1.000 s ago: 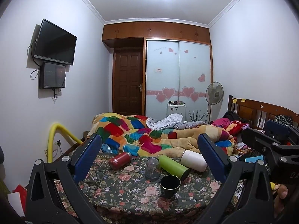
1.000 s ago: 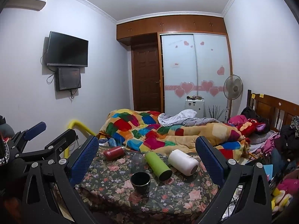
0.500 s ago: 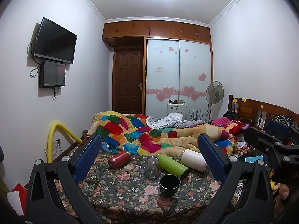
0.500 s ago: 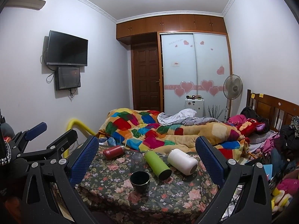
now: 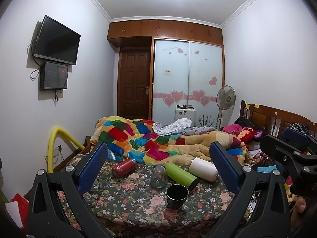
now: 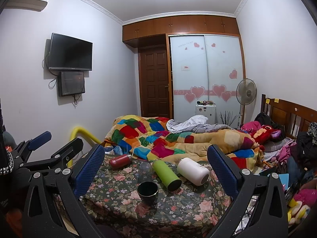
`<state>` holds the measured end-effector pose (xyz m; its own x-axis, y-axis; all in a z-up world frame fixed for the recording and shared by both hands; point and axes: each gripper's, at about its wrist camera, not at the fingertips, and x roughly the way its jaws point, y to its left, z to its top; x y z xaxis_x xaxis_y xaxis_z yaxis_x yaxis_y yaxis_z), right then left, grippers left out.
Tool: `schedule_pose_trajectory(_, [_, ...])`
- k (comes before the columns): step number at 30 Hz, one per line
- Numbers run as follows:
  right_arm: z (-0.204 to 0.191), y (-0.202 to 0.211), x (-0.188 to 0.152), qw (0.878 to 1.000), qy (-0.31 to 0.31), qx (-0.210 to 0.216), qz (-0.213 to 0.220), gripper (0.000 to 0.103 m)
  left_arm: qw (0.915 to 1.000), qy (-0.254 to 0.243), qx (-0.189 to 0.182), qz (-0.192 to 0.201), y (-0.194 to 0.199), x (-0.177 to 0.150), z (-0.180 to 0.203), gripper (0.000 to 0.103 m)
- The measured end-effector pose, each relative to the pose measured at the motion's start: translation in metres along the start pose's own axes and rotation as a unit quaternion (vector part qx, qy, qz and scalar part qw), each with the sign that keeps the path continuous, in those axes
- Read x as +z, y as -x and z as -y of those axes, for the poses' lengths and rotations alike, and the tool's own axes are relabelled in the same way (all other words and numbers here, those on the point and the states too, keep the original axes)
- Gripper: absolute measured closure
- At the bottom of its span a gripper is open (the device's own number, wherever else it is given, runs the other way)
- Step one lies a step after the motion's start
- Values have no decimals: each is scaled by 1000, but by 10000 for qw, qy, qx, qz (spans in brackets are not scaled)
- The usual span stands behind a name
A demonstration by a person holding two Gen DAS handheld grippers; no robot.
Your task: Flip cup upright
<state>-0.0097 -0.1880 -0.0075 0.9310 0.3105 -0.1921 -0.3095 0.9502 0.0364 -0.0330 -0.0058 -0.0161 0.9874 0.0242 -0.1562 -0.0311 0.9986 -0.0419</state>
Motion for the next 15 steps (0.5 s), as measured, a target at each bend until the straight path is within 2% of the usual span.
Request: schedule_pose_trajectory(15, [1,0,0,10000,1,1,-8,0,9999,49,-98,-28,-2,-1,2,0])
